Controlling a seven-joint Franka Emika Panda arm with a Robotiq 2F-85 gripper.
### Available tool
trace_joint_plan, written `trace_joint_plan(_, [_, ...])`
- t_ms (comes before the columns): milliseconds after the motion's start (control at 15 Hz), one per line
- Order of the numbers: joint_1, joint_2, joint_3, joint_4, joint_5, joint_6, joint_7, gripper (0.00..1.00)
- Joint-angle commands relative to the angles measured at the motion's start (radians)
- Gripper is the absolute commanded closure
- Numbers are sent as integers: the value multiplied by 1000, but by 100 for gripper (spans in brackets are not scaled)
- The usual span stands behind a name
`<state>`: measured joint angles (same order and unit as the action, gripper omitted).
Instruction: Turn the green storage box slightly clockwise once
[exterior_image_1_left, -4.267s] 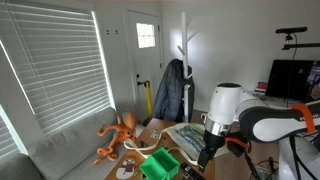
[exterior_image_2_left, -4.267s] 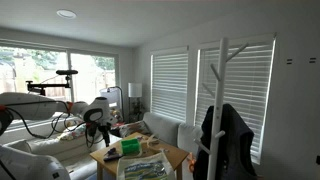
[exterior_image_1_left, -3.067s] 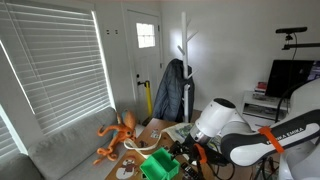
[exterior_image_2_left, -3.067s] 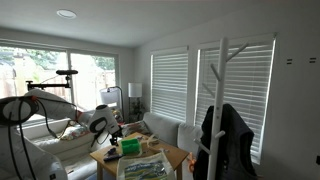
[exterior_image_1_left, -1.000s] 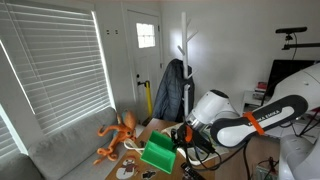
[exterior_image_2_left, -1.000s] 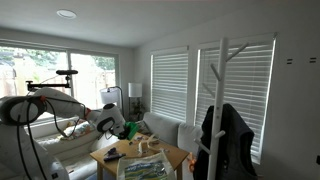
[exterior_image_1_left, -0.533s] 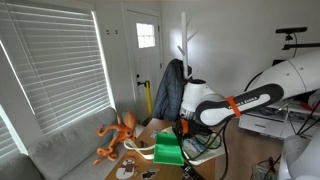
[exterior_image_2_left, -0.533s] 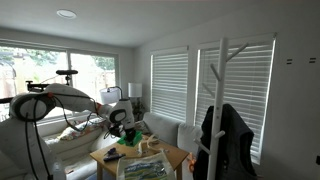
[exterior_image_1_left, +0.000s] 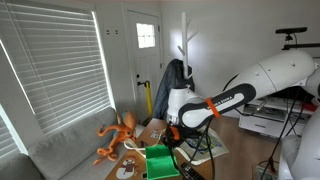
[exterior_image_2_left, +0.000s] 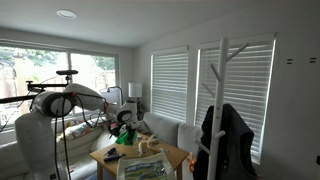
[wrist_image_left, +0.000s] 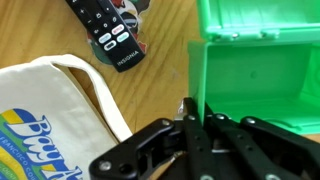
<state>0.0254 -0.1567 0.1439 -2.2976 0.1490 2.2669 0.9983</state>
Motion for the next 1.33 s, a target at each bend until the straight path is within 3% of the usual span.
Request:
trace_joint_plan(0, [10,3,-11,5,-1,-2,-2,99])
trace_joint_plan(333, [30,71,-7,75,-8,20,-71,99])
trace_joint_plan(800, [43,237,-12,239,-171,22,-55,99])
trace_joint_plan(1267, [103,337,-25,286,-173,44,-30,99])
